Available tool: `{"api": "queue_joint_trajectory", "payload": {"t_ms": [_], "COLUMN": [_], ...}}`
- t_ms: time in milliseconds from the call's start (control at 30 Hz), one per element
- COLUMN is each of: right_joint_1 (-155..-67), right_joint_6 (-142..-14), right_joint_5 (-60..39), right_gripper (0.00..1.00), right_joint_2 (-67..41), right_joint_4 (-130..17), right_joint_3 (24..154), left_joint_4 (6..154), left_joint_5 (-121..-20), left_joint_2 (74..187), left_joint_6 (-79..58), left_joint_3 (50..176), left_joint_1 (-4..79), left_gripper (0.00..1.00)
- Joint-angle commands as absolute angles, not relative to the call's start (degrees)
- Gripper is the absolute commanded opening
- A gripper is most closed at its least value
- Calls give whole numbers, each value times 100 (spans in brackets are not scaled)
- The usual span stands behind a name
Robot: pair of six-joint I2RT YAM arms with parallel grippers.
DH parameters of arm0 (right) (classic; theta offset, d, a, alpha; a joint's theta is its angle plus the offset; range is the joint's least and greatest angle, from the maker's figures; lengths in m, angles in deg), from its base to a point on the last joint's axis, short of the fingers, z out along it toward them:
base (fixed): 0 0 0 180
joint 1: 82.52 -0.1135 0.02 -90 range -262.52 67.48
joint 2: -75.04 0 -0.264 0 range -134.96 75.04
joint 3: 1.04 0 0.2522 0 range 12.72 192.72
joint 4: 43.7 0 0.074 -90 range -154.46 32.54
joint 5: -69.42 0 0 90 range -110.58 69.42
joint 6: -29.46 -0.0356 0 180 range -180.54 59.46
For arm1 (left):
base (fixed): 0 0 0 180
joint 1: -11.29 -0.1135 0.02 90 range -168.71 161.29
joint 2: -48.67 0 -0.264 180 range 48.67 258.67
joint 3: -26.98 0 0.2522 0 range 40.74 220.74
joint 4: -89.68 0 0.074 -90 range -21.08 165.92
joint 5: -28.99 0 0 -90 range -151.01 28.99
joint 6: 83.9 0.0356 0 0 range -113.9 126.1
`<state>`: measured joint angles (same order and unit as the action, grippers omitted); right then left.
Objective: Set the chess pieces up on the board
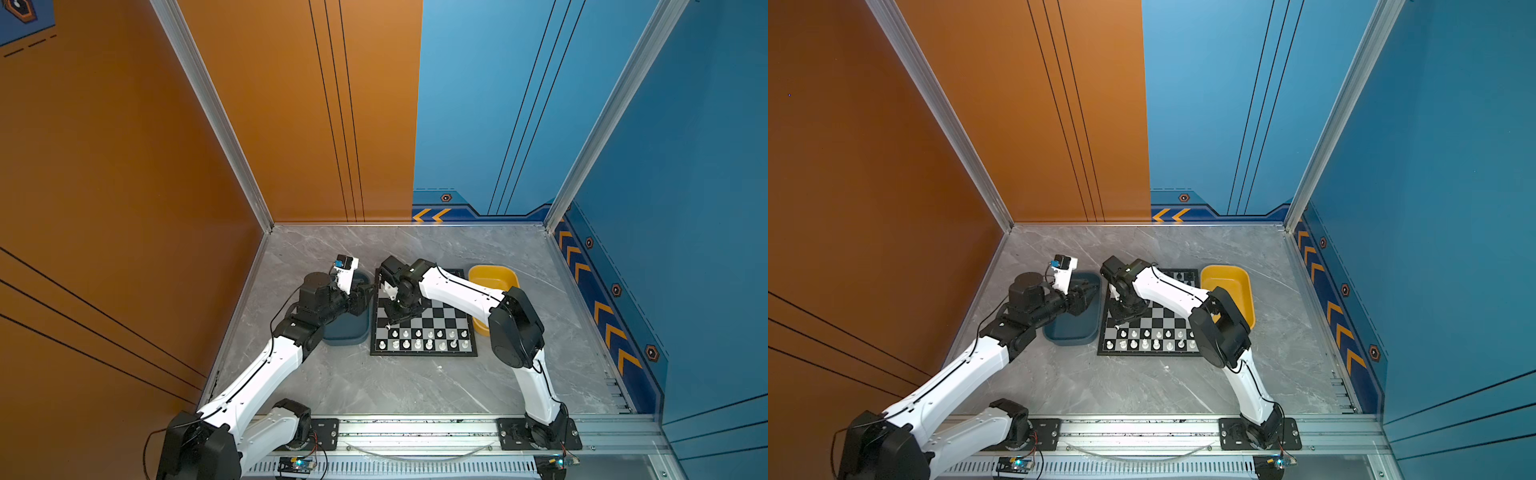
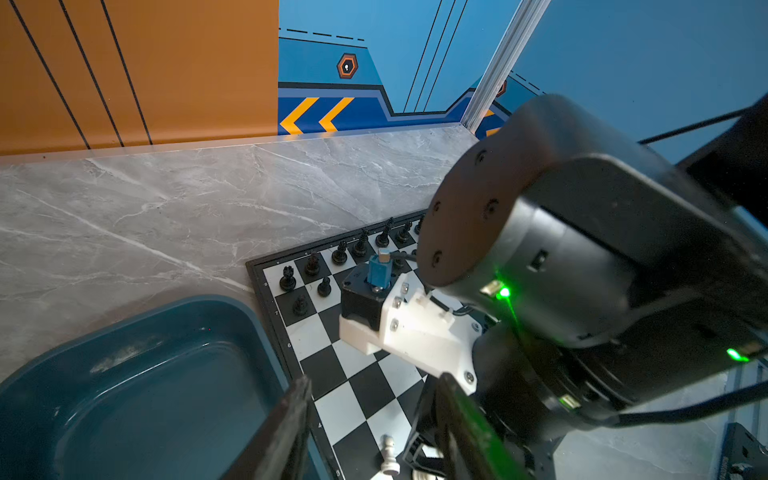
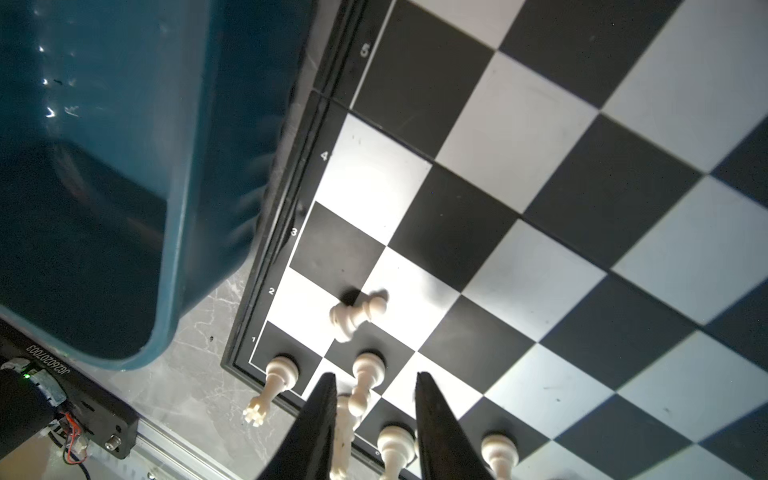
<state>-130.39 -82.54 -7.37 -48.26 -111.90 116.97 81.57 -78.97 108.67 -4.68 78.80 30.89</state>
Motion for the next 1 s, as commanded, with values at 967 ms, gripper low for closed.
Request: {"api": "queue_joint_trajectory", "payload": {"t_ms": [967], "right_joint_1": [-12865], "right_joint_6": [-8278], "right_joint_5": [-879], "right_gripper": [29], "right_joint_2": [-5044], "right_joint_4": [-11327], "right_joint_3": [12110], "left_joint_4": [8005], "left_joint_5": [-7706], "left_joint_2": [10984], "left_joint_6": [-375], "left_joint_3": [8109], "left_joint_1": [3151], "left_gripper": [50]}}
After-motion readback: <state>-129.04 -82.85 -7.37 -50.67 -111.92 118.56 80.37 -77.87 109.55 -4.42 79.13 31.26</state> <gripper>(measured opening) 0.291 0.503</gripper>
